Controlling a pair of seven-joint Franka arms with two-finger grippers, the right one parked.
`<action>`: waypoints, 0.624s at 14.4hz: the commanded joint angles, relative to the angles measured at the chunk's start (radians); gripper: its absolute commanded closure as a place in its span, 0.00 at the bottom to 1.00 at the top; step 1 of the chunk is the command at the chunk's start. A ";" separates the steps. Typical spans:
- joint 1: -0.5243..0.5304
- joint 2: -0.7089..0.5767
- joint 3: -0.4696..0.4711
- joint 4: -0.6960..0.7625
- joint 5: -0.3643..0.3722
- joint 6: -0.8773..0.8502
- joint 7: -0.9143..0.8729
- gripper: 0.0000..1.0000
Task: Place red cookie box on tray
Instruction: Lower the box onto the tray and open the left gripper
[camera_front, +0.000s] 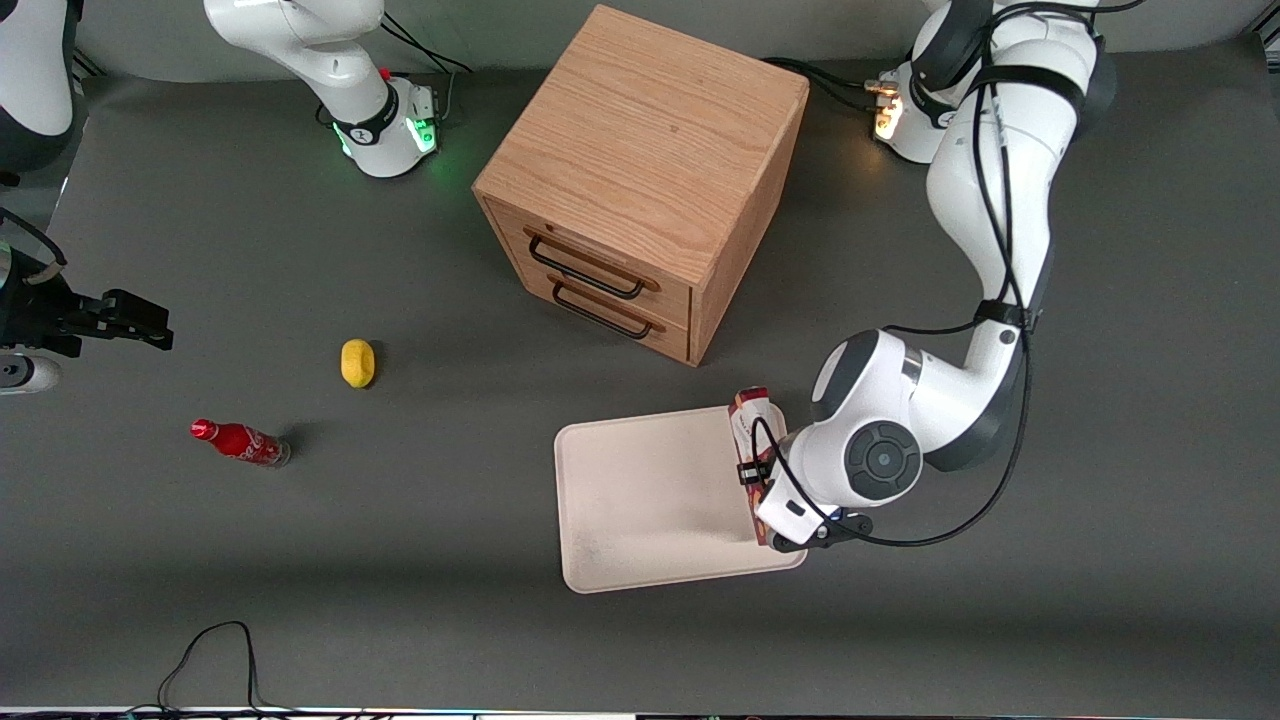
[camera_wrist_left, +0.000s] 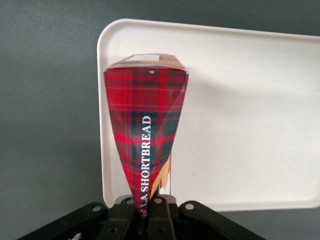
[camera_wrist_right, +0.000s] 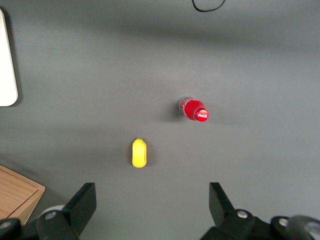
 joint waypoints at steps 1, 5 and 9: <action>-0.008 0.009 0.011 -0.019 0.032 0.033 0.021 1.00; -0.009 0.012 0.009 -0.044 0.066 0.052 0.021 1.00; -0.008 0.012 0.009 -0.049 0.066 0.055 0.021 1.00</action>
